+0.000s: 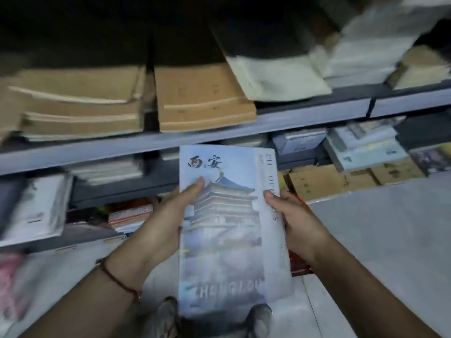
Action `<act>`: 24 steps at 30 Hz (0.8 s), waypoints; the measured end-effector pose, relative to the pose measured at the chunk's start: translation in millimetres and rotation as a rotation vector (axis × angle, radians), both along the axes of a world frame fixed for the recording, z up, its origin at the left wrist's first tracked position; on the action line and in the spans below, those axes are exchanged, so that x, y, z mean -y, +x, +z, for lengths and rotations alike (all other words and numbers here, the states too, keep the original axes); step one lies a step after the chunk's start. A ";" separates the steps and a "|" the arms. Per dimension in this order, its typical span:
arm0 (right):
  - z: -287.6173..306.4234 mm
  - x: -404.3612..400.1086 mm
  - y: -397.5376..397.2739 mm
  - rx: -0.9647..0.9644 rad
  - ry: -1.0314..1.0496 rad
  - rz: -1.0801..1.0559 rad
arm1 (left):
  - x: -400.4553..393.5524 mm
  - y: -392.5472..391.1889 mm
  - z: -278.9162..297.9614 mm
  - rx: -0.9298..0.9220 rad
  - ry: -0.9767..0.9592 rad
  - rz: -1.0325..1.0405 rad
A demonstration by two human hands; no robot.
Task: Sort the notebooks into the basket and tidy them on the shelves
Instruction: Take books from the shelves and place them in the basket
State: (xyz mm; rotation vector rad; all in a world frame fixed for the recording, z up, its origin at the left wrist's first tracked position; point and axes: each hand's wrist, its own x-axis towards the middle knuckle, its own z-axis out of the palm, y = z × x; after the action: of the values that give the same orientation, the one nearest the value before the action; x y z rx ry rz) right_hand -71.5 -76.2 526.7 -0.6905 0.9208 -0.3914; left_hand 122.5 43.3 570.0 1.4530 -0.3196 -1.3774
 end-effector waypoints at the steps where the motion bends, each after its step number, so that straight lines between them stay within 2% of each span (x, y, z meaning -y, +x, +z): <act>1: 26.1 -5.6 3.4 0.030 -0.003 -0.034 | -13.7 -0.9 20.2 0.039 0.014 -0.020; 5: 121.2 -22.3 18.6 0.076 -0.144 -0.056 | -69.7 -7.0 91.9 0.131 0.006 -0.052; 8: 179.9 -37.4 28.9 0.109 -0.217 -0.031 | -95.5 -6.9 136.0 0.130 -0.033 0.044; 12: 249.4 -59.3 50.6 0.184 -0.278 0.034 | -117.9 3.0 189.7 0.243 -0.123 0.194; 17: 309.9 -92.8 79.6 0.256 -0.519 0.248 | -145.0 34.7 245.8 0.392 -0.259 0.464; 20: 334.5 -108.2 98.8 0.298 -0.632 0.532 | -163.4 61.3 286.1 0.424 -0.341 0.589; 22: 354.9 -122.1 115.7 0.361 -0.770 0.668 | -174.8 84.2 307.6 0.482 -0.383 0.599; 24: 374.0 -134.4 134.1 0.418 -0.845 0.686 | -188.0 108.1 324.7 0.525 -0.427 0.622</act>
State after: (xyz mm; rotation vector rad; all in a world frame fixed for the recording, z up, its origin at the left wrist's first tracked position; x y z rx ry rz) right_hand 62.6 58.2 900.7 -1.5634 0.0461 -0.2770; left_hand 230.6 231.4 894.7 1.3663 -0.4170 -0.3869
